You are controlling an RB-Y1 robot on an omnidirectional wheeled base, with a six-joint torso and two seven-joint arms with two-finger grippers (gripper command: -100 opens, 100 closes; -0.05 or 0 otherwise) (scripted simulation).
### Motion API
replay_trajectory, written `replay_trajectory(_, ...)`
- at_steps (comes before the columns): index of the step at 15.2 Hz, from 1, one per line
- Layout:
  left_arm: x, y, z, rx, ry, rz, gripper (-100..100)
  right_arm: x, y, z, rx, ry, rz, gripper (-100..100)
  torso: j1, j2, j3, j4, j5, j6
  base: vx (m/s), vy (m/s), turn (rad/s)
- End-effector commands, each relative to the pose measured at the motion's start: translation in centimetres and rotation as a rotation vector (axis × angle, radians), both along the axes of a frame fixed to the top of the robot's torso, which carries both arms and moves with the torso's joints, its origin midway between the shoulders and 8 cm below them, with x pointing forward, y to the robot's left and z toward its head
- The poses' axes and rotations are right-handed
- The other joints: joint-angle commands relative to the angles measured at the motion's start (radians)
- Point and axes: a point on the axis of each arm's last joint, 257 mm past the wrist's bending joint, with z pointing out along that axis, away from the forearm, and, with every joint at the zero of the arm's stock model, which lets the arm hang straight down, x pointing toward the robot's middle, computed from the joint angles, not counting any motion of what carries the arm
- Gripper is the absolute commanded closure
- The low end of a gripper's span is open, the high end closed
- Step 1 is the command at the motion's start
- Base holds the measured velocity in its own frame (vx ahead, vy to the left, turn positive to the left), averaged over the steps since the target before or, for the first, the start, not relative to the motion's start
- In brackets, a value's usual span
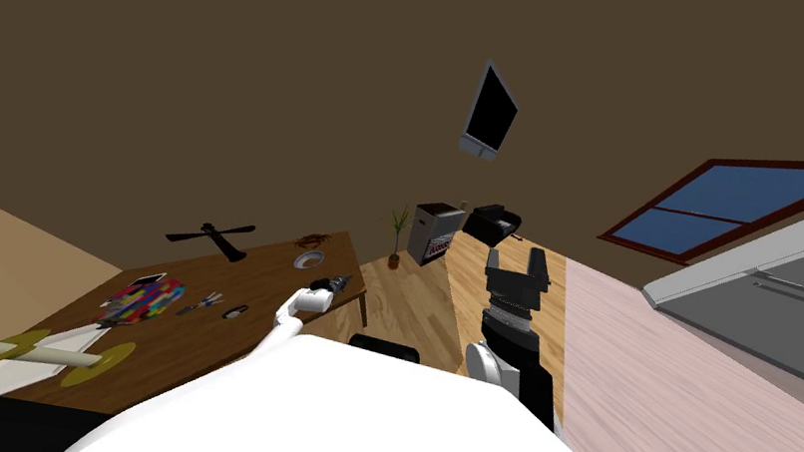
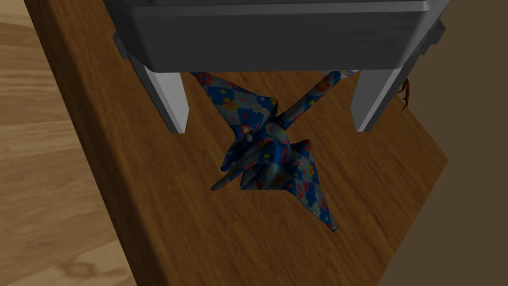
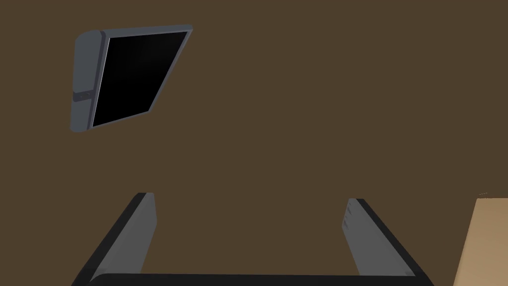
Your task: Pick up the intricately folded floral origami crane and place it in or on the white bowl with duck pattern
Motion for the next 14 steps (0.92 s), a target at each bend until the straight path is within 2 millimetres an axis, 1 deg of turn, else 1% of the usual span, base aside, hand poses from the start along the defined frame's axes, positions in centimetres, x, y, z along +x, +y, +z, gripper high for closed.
replay_trajectory(1, 0.0, 0.0, 0.0, 0.000, 0.000, 0.000, -100, 0.0, 0.0, 0.0, 0.000, 0.000, 0.000, 0, 0.000, 0.000, 0.000, 0.000, 0.000, 0.000, 0.007, -0.003, 0.002)
replay_trajectory(2, -0.1, -0.1, -0.7, -0.001, 0.005, 0.001, -100, 0.0, 0.0, 0.0, 0.000, 0.000, 0.000, 0, 0.000, 0.000, 0.000, 0.000, 0.000, 0.000, 0.016, 0.007, -0.003)
replay_trajectory(7, -0.3, -0.3, -2.0, -0.001, 0.004, 0.003, -100, 0.0, 0.0, 0.0, 0.000, 0.000, 0.000, 0, 0.002, -0.002, -0.001, 0.000, 0.000, 0.000, 0.038, 0.018, -0.006)
replay_trajectory(8, -0.2, -0.2, -1.7, -0.001, 0.007, 0.003, -100, 0.0, 0.0, 0.0, 0.000, 0.000, 0.000, 0, 0.002, -0.002, -0.001, 0.000, 0.000, 0.000, 0.028, 0.012, -0.004)
replay_trajectory(9, -0.2, -0.2, -1.8, -0.001, 0.005, 0.002, 100, 0.0, 0.0, 0.0, 0.000, 0.000, 0.000, 0, 0.001, -0.002, -0.001, 0.000, 0.000, 0.000, 0.010, 0.005, -0.001)
replay_trajectory(11, -0.5, -0.2, -2.0, -0.002, 0.010, 0.004, 100, 0.0, 0.0, 0.0, 0.000, 0.000, 0.000, 0, 0.001, -0.001, 0.000, 0.002, -0.001, 0.001, -0.001, 0.000, 0.006)
replay_trajectory(13, -0.2, -0.2, -1.8, -0.002, 0.005, 0.004, 100, 0.0, 0.0, 0.0, 0.000, 0.000, 0.000, 0, 0.000, 0.000, 0.000, 0.000, 0.000, 0.001, 0.000, 0.000, 0.000)
replay_trajectory(14, -0.2, -0.2, -1.3, -0.001, 0.005, 0.002, 100, 0.0, 0.0, 0.0, 0.000, 0.000, 0.000, 0, 0.000, 0.000, 0.000, 0.000, 0.000, 0.001, -0.017, -0.008, -0.001)
